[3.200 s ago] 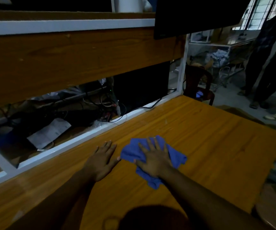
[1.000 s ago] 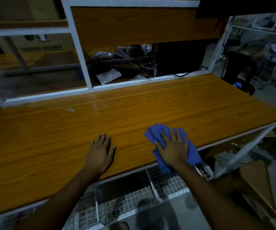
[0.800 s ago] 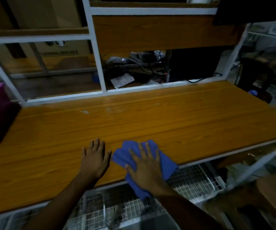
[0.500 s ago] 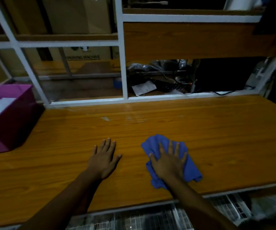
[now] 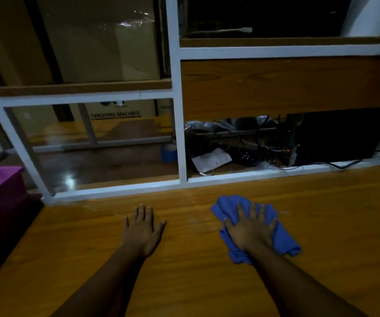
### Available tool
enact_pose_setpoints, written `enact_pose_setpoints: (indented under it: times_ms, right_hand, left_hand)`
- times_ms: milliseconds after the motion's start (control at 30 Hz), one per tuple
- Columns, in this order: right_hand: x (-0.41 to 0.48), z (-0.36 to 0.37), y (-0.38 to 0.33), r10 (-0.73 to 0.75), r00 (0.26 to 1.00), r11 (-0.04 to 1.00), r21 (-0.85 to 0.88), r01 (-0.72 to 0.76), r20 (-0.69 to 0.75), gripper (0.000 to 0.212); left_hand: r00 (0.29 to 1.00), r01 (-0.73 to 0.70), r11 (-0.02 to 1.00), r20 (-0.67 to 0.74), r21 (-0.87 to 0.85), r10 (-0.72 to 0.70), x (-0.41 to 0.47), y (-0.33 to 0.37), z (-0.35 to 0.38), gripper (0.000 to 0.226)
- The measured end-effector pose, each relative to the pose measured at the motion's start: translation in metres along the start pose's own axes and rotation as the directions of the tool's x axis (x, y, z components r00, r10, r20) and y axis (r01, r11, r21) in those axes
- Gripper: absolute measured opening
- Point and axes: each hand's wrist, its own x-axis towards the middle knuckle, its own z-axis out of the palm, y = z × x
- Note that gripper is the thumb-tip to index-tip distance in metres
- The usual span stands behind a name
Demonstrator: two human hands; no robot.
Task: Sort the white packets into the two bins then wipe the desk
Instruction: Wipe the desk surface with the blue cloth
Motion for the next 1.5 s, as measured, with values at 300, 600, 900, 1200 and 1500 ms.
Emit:
enact_pose_setpoints:
  times_ms: [300,600,900,1200,1500]
  right_hand:
    - [0.077,0.01,-0.084,0.04,0.998,0.999,0.026,-0.038,-0.054,0.071]
    - [0.066,0.008,-0.059,-0.307,0.952,0.95,-0.062,0.305,-0.018,0.077]
    - [0.031,0.015,-0.092,-0.547,0.832,0.836,-0.001,0.549,0.093,0.067]
    - [-0.014,0.019,-0.091,-0.755,0.636,0.655,0.14,0.742,0.161,0.088]
    - [-0.118,0.015,-0.064,-0.872,0.441,0.468,0.096,0.879,0.21,0.067]
  left_hand:
    - [0.995,-0.037,0.999,-0.088,-0.018,0.035,0.032,-0.005,0.006,0.076]
    - [0.988,-0.156,0.984,-0.026,-0.083,0.155,0.013,-0.018,-0.011,0.066]
    - [0.992,-0.12,0.992,0.051,0.03,0.118,-0.038,-0.03,-0.014,0.068]
    - [0.997,0.071,0.997,-0.038,0.028,-0.07,-0.109,-0.037,-0.015,0.069]
    - [0.967,0.241,0.97,-0.088,-0.01,-0.241,-0.208,-0.035,-0.01,0.065]
